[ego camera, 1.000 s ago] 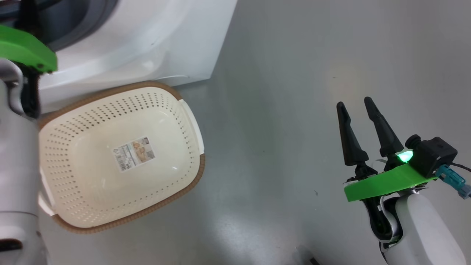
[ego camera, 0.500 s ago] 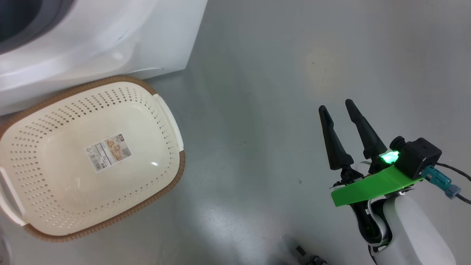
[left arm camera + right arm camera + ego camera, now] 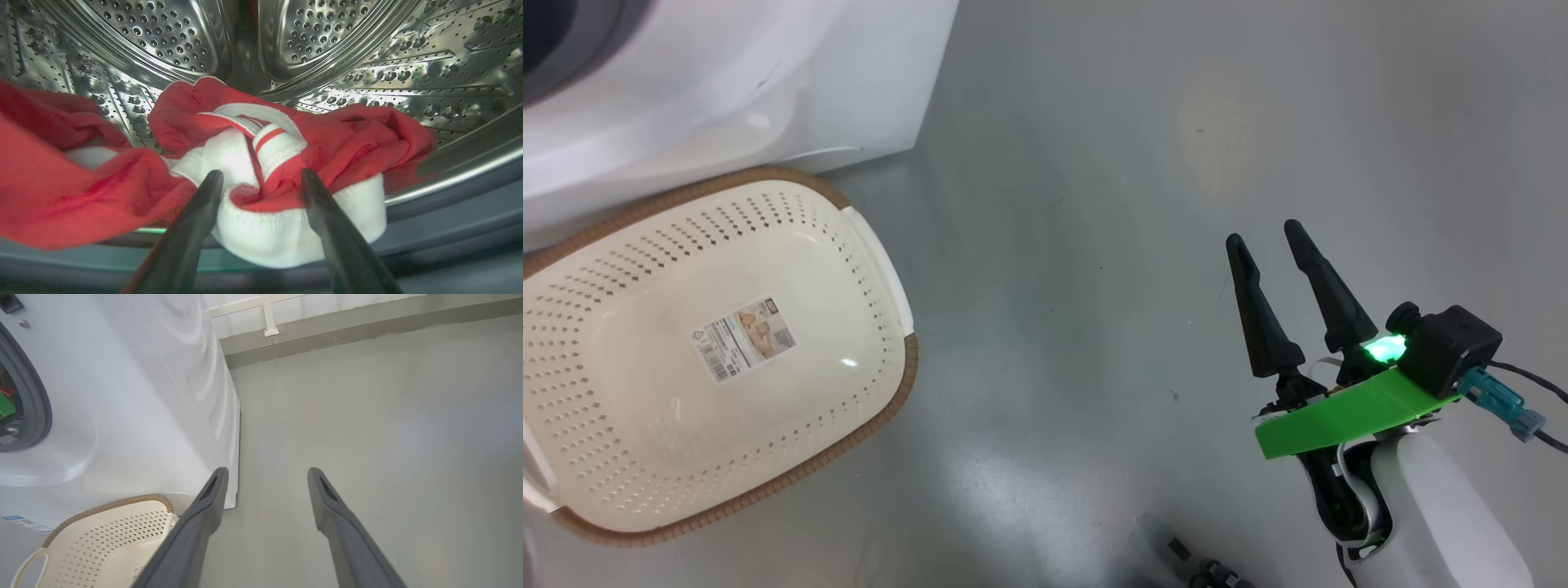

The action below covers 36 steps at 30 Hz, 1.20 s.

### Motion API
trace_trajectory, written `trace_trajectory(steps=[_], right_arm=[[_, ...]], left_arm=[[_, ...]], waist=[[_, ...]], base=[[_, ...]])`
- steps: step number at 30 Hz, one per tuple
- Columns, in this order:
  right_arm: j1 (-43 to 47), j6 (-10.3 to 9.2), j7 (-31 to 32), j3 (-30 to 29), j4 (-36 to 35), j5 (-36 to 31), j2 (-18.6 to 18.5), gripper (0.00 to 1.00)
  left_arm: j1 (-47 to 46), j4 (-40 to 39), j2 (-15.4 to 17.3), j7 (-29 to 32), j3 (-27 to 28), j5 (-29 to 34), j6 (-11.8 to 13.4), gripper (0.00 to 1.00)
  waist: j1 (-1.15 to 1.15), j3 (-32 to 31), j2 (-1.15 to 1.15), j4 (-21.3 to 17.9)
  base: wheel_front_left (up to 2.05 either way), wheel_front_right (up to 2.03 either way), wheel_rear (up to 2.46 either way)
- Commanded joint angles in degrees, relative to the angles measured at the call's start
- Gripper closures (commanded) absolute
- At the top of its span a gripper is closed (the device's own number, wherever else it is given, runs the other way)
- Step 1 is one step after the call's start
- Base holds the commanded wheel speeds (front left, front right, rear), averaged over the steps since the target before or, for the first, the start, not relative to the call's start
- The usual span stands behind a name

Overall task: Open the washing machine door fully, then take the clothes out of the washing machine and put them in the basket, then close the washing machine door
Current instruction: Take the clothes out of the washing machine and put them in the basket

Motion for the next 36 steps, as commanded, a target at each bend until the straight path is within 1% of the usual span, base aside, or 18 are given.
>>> trace_trajectory(steps=[1, 12, 13, 14, 15, 17, 18, 19, 27, 32, 36], right_arm=[[0.16, 0.42, -0.37, 1.09, -1.44, 0.48, -0.15, 0.0], [-0.29, 0.42, -0.37, 1.33, -1.6, 1.19, -0.15, 0.0], [-0.3, 0.42, -0.37, 1.31, -1.61, 1.23, -0.15, 0.0], [-0.3, 0.42, -0.37, 1.33, -1.62, 1.25, -0.15, 0.0], [-0.29, 0.42, -0.37, 1.35, -1.66, 1.26, -0.15, 0.0], [-0.27, 0.42, -0.37, 1.34, -1.74, 1.26, -0.15, 0.0], [-0.26, 0.42, -0.37, 1.31, -1.78, 1.27, -0.15, 0.0], [-0.27, 0.42, -0.37, 1.31, -1.8, 1.26, -0.15, 0.0], [-0.38, 0.42, -0.37, 0.7, -1.5, 0.8, -0.15, 0.0], [0.03, 0.42, -0.37, -0.18, -1.16, -0.37, -0.15, 0.0], [0.36, 0.42, -0.37, -0.9, -0.95, -1.1, -0.15, 0.0]], left_arm=[[-0.54, -0.63, 2.55, 0.4, -0.31, 0.4, -0.42, 0.0], [-2.22, 0.81, 3.09, 4.09, -4.46, 2.71, -0.73, 0.0], [-2.27, 0.87, 3.07, 4.29, -4.69, 2.8, -0.69, 0.02], [-2.31, 0.91, 3.1, 4.4, -4.85, 2.82, -0.68, 0.28], [-2.34, 0.96, 3.13, 4.6, -5.1, 2.91, -0.7, 0.64], [-2.37, 1.04, 3.13, 4.77, -5.35, 2.86, -0.72, 0.78], [-2.39, 1.07, 3.11, 4.88, -5.49, 2.84, -0.73, 0.93], [-2.41, 1.1, 3.09, 4.94, -5.61, 2.8, -0.75, 1.0], [-1.69, 1.22, 2.43, 2.77, -5.51, 1.45, -0.87, 1.0], [0.58, 0.63, 1.04, 0.08, -4.09, -1.03, -1.17, 1.0], [2.84, -0.71, 0.02, -0.46, -3.11, -2.58, -1.4, 1.0]], waist=[[0.0, 0.06, 0.0, -0.11], [0.0, 0.64, 0.0, -1.02], [0.0, 0.64, 0.0, -1.04], [0.0, 0.61, 0.0, -1.07], [0.0, 0.6, 0.0, -1.09], [0.0, 0.53, 0.0, -1.09], [0.0, 0.51, 0.0, -1.08], [0.0, 0.5, 0.0, -1.07], [0.0, -0.34, 0.0, -0.25], [0.0, -2.44, 0.0, 1.58], [0.0, -3.78, 0.0, 2.73]], base=[[0.0, 0.0, 0.0], [0.0, 0.0, 0.0], [0.0, 0.0, 0.0], [0.0, 0.0, 0.0], [0.0, 0.0, 0.0], [0.0, 0.0, 0.0], [0.0, 0.0, 0.0], [0.0, 0.0, 0.0], [0.0, 0.0, 0.0], [0.0, 0.0, 0.0], [0.0, 0.0, 0.0]])
